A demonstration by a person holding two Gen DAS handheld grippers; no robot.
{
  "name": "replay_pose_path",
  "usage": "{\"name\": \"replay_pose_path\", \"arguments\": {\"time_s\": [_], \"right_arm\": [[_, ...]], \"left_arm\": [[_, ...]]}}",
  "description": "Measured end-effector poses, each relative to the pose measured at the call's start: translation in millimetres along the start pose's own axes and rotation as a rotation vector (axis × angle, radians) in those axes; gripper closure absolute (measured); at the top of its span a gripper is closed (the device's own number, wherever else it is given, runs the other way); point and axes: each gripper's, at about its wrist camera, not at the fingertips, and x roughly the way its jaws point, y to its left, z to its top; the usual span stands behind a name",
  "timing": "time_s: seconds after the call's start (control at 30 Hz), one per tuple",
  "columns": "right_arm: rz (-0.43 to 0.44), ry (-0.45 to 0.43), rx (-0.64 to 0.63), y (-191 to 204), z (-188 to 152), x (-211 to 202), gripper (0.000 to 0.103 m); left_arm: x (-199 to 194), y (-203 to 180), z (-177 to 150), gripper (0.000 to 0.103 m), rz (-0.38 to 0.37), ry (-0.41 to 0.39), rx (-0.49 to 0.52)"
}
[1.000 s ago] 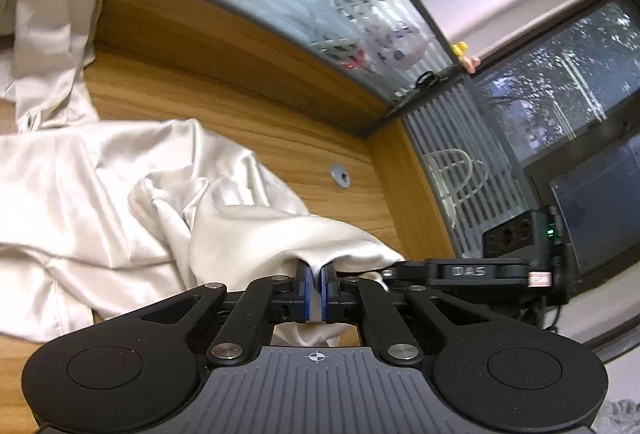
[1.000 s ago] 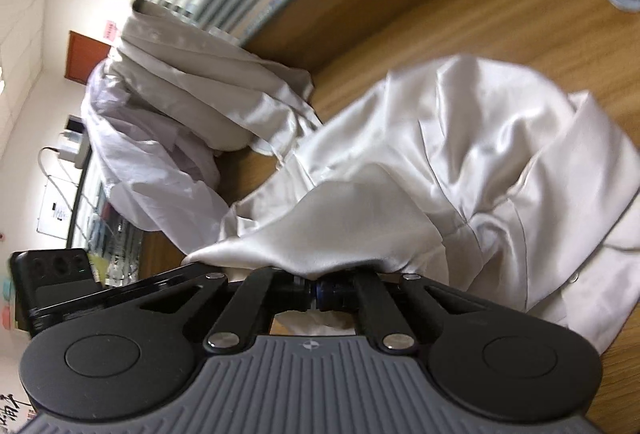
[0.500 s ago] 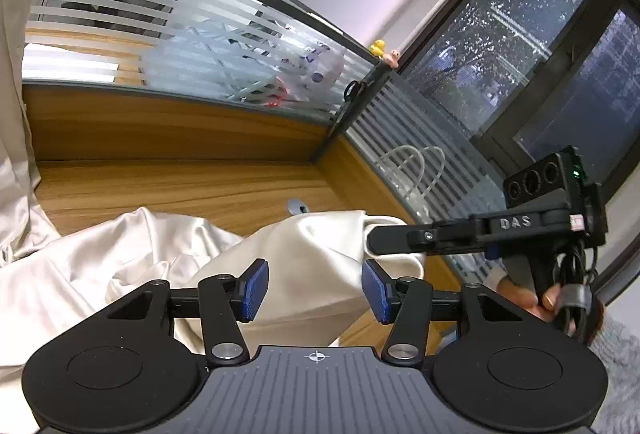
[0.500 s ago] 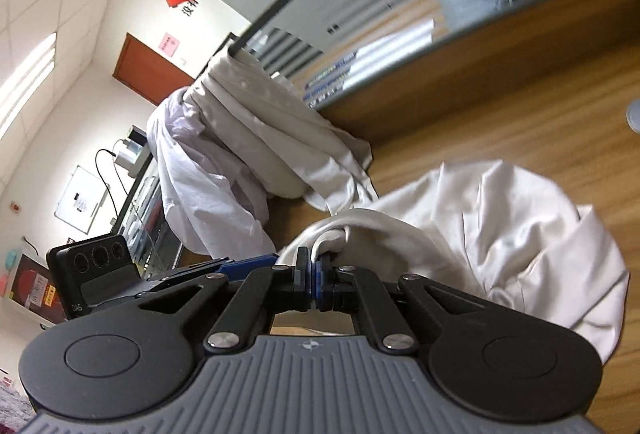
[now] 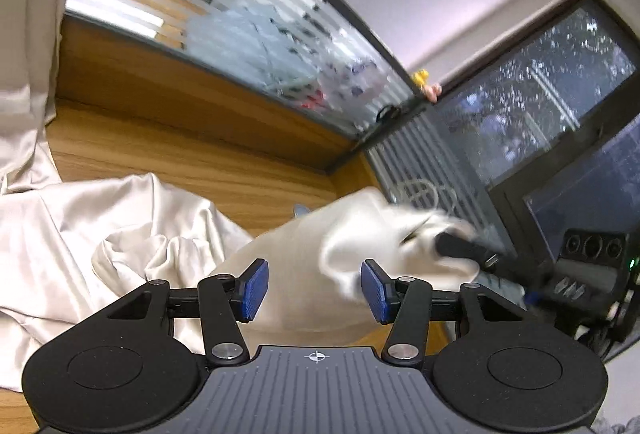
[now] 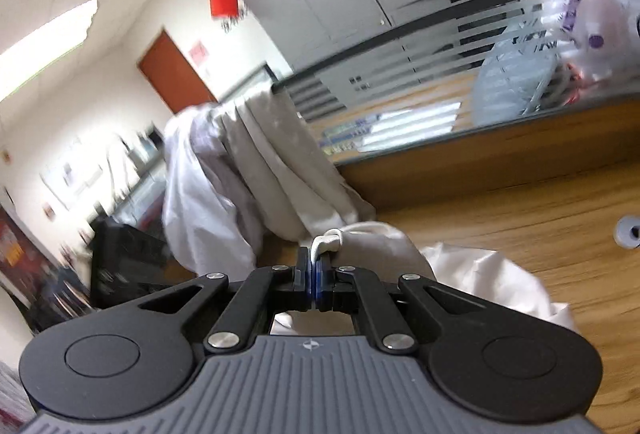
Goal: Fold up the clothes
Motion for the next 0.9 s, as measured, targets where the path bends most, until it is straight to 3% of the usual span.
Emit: {"name": "replay_pose_path", "arguments": {"time_s": [0.1,0.33,0.37,0.4,0.47,0.67,0.9], "right_arm": [[-0.041,0.058,-0.055,3.7,-4.0,8.9,0.101],[-0.021,0.107,-0.107,15.5,-15.0,22.7,0.101],[-0.019,0.109,-0.111,17.6,-16.5,24.5,0.101],[-0.018,0.11,-0.115,18.5,-17.7,24.6,0.101],[-0.026,0.098,-0.107,17.3,-18.5,22.2,0.101],[-0.102,0.048,-0.035,3.4,-21.0,15.6,0.101],[-0.135,0.089,-0.015,-7.3,-37.6,26.0,0.101]], "left_arm": [[0.5,-2.1,2.0,0.05,0.003,0.003,0.003],[11.5,-2.4,1.4,0.05,0.027,0.033,-0.008],[14.6,-1.1,0.2,0.058,0.031,0.039,-0.014],[16.4,0.1,-1.2,0.08,0.04,0.043,-0.016],[18.5,2.3,-4.1,0.099,0.063,0.049,-0.016],[19.1,8.9,-11.9,0.1,0.146,0.064,-0.005],[12.4,-12.8,-24.3,0.094,0.229,0.058,0.211]]}}
